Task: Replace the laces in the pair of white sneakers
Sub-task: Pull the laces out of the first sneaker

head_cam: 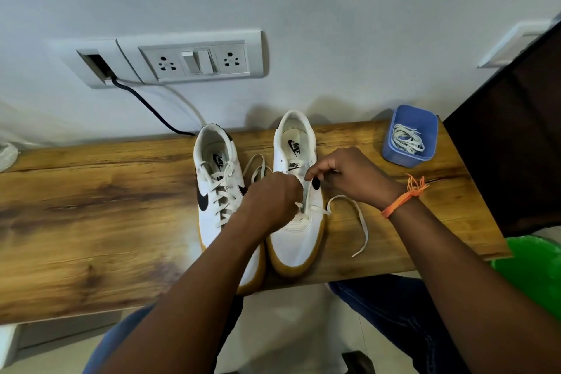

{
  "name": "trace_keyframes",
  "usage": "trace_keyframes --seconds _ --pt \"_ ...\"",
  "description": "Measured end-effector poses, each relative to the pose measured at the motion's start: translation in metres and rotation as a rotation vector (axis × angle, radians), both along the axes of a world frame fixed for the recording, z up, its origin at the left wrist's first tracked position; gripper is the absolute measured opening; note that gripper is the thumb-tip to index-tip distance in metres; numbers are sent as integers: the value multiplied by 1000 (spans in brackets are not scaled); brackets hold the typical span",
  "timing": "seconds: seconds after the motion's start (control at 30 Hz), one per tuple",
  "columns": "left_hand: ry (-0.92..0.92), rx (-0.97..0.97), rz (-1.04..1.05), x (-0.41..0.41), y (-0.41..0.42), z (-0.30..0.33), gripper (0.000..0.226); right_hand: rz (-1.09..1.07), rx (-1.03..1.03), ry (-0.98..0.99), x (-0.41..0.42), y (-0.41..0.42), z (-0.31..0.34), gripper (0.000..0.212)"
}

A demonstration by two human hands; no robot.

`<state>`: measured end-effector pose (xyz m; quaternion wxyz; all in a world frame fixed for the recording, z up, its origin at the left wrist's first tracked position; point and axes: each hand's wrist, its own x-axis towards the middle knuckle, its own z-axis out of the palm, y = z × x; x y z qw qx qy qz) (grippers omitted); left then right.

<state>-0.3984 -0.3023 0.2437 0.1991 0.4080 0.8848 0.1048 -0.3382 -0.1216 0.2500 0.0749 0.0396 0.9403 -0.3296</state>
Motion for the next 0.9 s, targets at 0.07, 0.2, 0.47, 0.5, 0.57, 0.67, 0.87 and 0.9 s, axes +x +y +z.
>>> trace_keyframes --seconds 0.07,0.2,0.47,0.5,0.57,0.67,0.87,0.9 --pt "15 -16 -12 2 2 -3 22 -2 -16 -3 0 -2 1 33" --pt "-164 84 79 -15 -1 14 12 -12 -7 -7 1 3 2 31" --pt "-79 302 579 -48 -37 27 13 -44 -26 -11 2 -3 4 31" --pt "-76 329 538 -46 -33 26 15 -46 -20 -5 1 -3 4 31" --pt "-71 347 395 -41 -23 22 25 -51 -19 3 0 -5 3 30" --pt "-86 236 163 -28 -8 13 25 -45 -13 7 0 -5 2 29" --pt "-59 51 79 -3 6 -11 16 -59 -16 -9 0 -5 2 27" --pt "-83 55 88 -6 7 -9 16 -58 -18 -9 0 -4 2 27"
